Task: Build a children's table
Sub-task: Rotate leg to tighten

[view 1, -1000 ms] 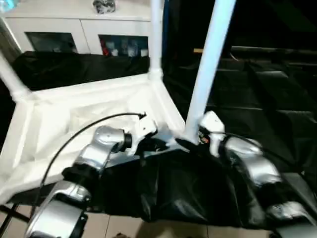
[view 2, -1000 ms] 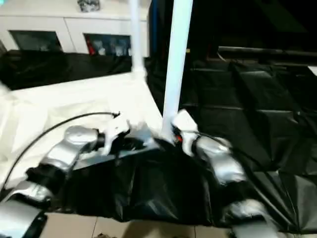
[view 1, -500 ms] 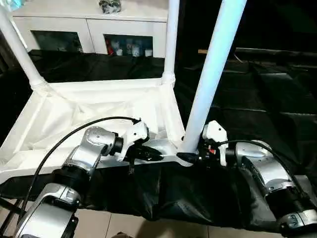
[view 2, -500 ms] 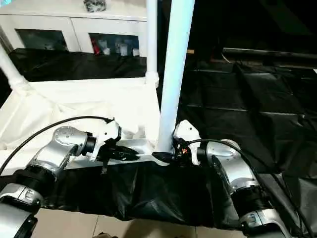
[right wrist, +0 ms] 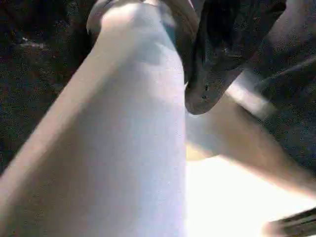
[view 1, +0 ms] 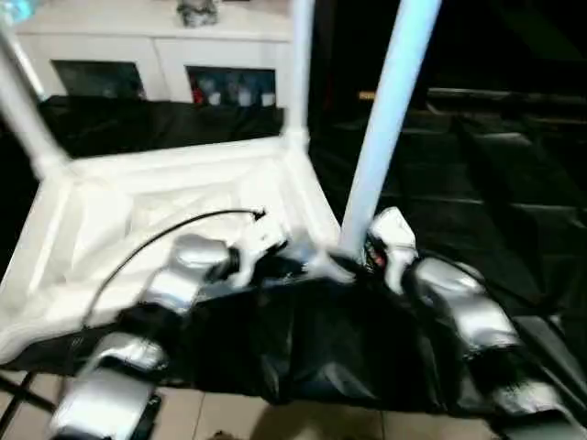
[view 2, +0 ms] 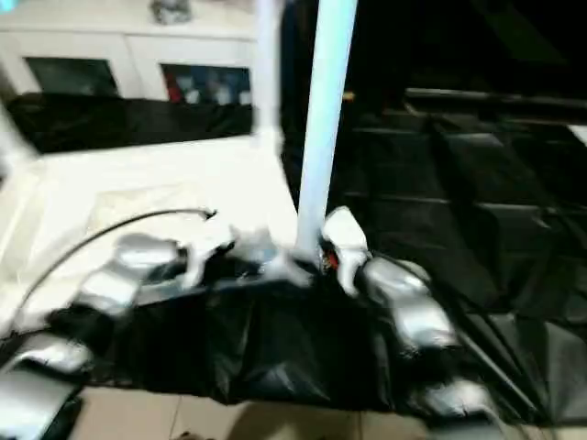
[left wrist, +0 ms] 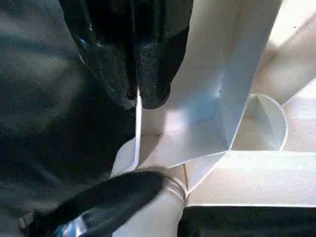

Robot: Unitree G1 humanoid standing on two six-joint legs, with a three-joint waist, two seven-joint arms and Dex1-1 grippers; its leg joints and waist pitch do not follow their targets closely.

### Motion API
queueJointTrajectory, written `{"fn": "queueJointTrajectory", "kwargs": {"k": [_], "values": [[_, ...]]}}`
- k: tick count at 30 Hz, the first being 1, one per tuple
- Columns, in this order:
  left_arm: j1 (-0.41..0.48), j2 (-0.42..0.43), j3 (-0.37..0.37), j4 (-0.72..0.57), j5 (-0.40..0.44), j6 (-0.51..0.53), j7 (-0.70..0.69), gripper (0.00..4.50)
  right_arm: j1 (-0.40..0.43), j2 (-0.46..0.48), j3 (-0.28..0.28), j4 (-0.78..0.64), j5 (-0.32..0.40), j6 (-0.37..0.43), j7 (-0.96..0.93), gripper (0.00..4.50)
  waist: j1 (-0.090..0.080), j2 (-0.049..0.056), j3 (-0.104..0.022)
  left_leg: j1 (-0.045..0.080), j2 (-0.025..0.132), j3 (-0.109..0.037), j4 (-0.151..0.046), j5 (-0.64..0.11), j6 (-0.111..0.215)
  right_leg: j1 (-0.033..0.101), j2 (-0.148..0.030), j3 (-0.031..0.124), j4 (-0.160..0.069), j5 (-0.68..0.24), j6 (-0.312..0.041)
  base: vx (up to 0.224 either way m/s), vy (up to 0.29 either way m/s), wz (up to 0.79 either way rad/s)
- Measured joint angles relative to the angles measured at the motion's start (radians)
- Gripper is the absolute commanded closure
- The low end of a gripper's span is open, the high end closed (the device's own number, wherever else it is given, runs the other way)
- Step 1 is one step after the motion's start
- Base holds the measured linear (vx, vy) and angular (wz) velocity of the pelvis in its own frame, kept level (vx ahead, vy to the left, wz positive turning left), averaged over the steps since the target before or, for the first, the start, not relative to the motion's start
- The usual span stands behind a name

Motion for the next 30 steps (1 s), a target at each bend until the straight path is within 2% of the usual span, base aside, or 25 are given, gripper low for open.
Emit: {"fn": "queueJointTrajectory", "kwargs": {"k": [4, 7, 9, 12, 14, 19, 22, 27, 30], "values": [[-0.016, -0.060, 0.007, 0.012, 0.012, 0.037, 0.121, 4.50, -0.058, 0.070, -0.041, 0.078, -0.018, 0.009, -0.195, 2.00, -0.004, 0.002, -0.001, 0.001, 0.000, 0.000, -0.001, 0.000, 0.000, 0.000, 0.000, 0.000, 0.000, 0.000, 0.000, 0.000, 0.000, 0.00], [-0.020, -0.071, 0.011, 0.015, 0.016, 0.041, 0.142, 4.50, -0.074, 0.083, -0.041, 0.100, -0.036, -0.004, -0.240, 2.00, -0.002, 0.006, -0.003, 0.001, 0.000, 0.000, -0.002, 0.000, 0.000, 0.000, 0.000, 0.000, 0.000, 0.002, -0.004, 0.000, 0.000, 0.00], [-0.020, -0.073, 0.015, 0.015, 0.017, 0.040, 0.139, 4.50, -0.074, 0.084, -0.042, 0.106, -0.036, -0.019, -0.241, 1.44, -0.002, 0.009, -0.004, 0.001, 0.000, 0.000, -0.002, 0.000, 0.000, 0.000, 0.000, 0.000, 0.000, 0.001, -0.002, 0.000, 0.000, 0.00], [-0.020, -0.072, 0.015, 0.015, 0.017, 0.037, 0.129, 4.50, -0.073, 0.086, -0.058, 0.106, -0.015, -0.019, -0.211, 1.24, -0.001, 0.009, -0.004, 0.001, 0.000, 0.000, -0.002, 0.000, 0.000, 0.000, 0.000, 0.000, 0.000, 0.001, -0.002, 0.000, 0.000, 0.00], [-0.014, -0.060, 0.013, 0.005, 0.016, 0.033, 0.108, 4.50, -0.071, 0.083, -0.055, 0.105, -0.014, -0.025, -0.193, 0.96, -0.003, 0.010, -0.004, 0.001, 0.000, 0.000, -0.002, 0.000, 0.000, 0.000, 0.000, 0.000, 0.000, 0.001, -0.002, 0.000, 0.000, 0.00], [0.021, -0.012, -0.006, -0.040, 0.005, -0.007, -0.009, 4.50, -0.031, 0.037, -0.008, 0.072, -0.016, -0.054, -0.071, 0.96, 0.001, 0.012, -0.003, 0.001, 0.000, 0.000, -0.003, 0.000, 0.000, 0.000, 0.000, 0.000, 0.000, 0.001, -0.002, 0.000, 0.000, 0.00], [0.044, 0.032, -0.009, -0.071, -0.026, -0.021, -0.107, 4.50, 0.011, -0.028, 0.034, 0.005, -0.007, -0.078, 0.083, 0.96, 0.003, 0.012, -0.002, 0.001, 0.000, 0.000, -0.002, 0.000, 0.000, 0.000, 0.000, 0.000, 0.000, 0.001, -0.003, 0.000, 0.000, 0.00], [0.054, 0.062, -0.013, -0.076, -0.040, -0.045, -0.192, 4.50, 0.051, -0.096, 0.054, -0.061, 0.023, -0.073, 0.258, 0.96, 0.008, 0.012, -0.002, -0.001, 0.000, 0.000, -0.001, 0.000, 0.000, 0.000, 0.000, 0.000, 0.000, 0.001, -0.003, 0.000, 0.000, 0.00], [0.065, 0.084, -0.020, -0.084, -0.052, -0.056, -0.253, 4.50, 0.088, -0.157, 0.085, -0.124, 0.049, -0.067, 0.379, 0.96, 0.015, 0.012, -0.002, -0.003, 0.001, 0.000, -0.001, 0.000, 0.000, 0.000, 0.000, 0.000, 0.000, 0.001, -0.003, 0.000, 0.000, 0.00]]}}
